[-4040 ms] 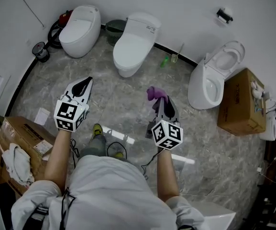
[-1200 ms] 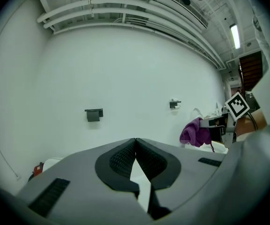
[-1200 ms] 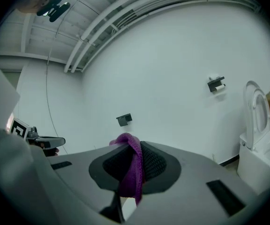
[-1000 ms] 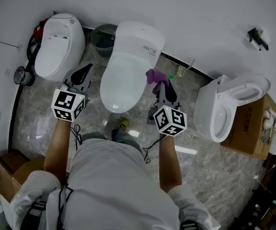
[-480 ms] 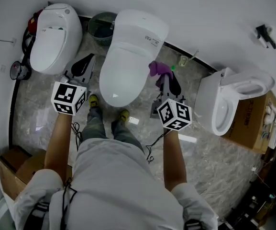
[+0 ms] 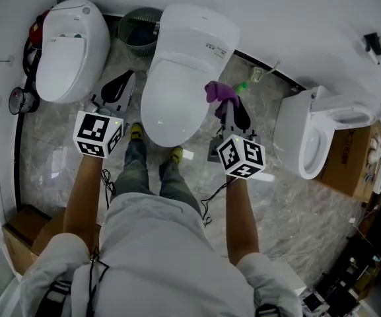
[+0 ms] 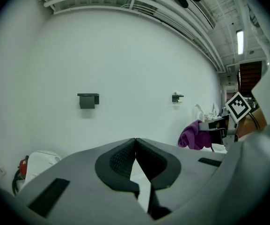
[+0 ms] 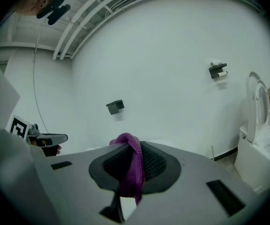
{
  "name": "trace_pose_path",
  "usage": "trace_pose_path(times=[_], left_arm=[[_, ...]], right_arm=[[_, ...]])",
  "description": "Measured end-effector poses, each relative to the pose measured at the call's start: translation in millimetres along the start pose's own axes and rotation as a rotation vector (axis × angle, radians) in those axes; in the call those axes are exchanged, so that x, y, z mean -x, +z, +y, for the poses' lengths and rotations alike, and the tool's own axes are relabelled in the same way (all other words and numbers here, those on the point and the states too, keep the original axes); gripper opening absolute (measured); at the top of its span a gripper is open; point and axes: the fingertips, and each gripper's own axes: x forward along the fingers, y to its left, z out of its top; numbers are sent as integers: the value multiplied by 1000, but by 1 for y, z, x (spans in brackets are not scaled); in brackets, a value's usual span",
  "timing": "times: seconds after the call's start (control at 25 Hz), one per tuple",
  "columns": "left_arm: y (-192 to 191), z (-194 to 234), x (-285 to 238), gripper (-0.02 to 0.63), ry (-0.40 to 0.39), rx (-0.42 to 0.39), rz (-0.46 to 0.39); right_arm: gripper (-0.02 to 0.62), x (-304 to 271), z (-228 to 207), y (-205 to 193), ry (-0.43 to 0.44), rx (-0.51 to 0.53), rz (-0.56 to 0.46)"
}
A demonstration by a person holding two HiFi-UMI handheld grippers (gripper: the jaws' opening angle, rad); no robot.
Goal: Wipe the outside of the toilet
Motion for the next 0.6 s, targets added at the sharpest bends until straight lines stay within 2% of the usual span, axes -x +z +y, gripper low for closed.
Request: trace_pose_path(times=[0.28, 0.6], left_arm=[[-32, 31, -30, 12, -38, 30, 49], [-79, 47, -71, 12, -74, 56, 97]], right_arm=[[57, -37, 3, -28, -52, -19, 37], [57, -81, -8, -70, -79, -44, 83]])
